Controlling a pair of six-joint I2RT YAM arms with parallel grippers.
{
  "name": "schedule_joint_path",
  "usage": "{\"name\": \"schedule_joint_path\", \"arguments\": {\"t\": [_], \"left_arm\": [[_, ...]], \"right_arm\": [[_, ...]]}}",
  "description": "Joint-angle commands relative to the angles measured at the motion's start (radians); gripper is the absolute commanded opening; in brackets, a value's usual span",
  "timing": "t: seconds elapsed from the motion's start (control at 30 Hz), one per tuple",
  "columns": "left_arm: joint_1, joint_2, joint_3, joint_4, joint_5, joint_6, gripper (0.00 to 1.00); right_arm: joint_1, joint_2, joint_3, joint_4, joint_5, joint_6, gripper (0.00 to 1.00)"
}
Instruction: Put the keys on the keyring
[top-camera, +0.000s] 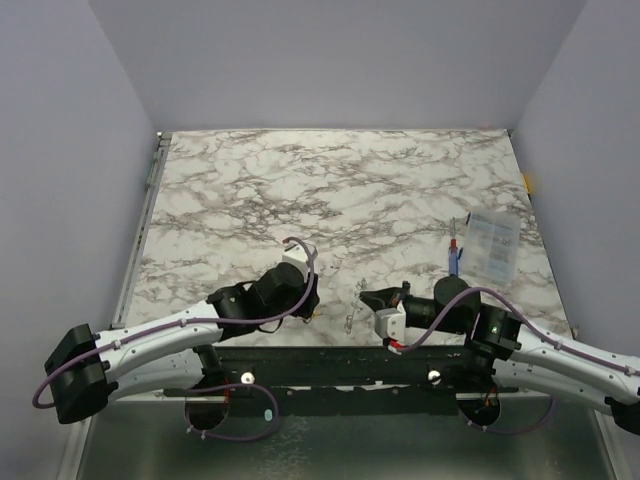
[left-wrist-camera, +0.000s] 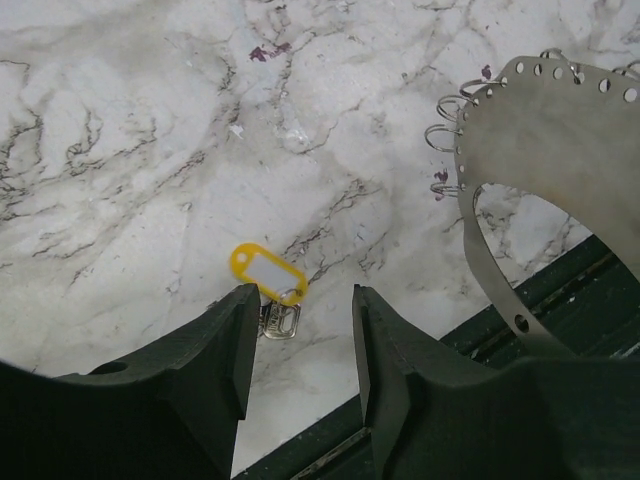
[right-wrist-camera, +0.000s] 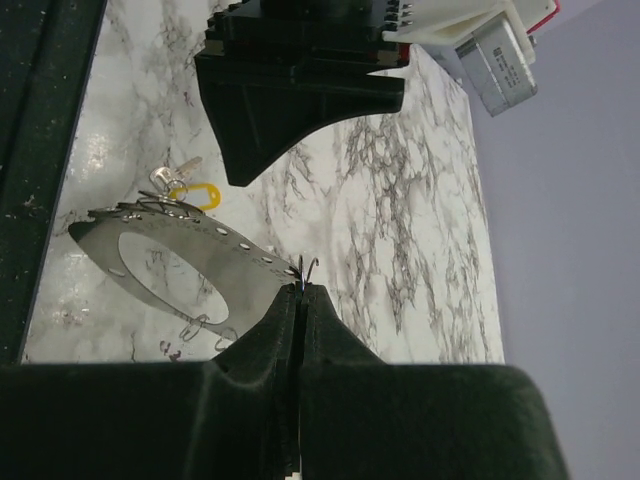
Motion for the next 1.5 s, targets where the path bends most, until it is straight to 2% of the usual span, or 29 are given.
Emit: {"name": "schedule_joint_path", "arguments": {"t": [0.0, 0.4, 0.73, 1.1, 1.47], "left_arm": [[-0.053, 0.032, -0.032, 0.023, -0.046, 0.017, 0.47], [-0.09, 0.117, -0.072, 0.079, -0.099, -0.039, 0.46], [-0.095, 0.14, -0.124, 0.126, -0.084, -0.072, 0.39], [-0.096, 0.208, -0.155, 0.21, -0.065, -0.059, 0.36], [-0.096, 0.215, -0.147, 0.222, -0.085, -0.043, 0.32]], "right_arm": [[0.008, -0.026, -0.004, 0.042, 0.02, -0.001, 0.01], [0.008, -0.042, -0.004, 0.026, 0.033, 0.008, 0.01], [0.008, -0.035, -0.007, 0.031, 0.032, 0.008, 0.01], [0.008, -0.023, -0.014, 0.042, 0.03, 0.003, 0.01], [0.008, -0.017, 0.003, 0.04, 0.034, 0.029, 0.01]]}}
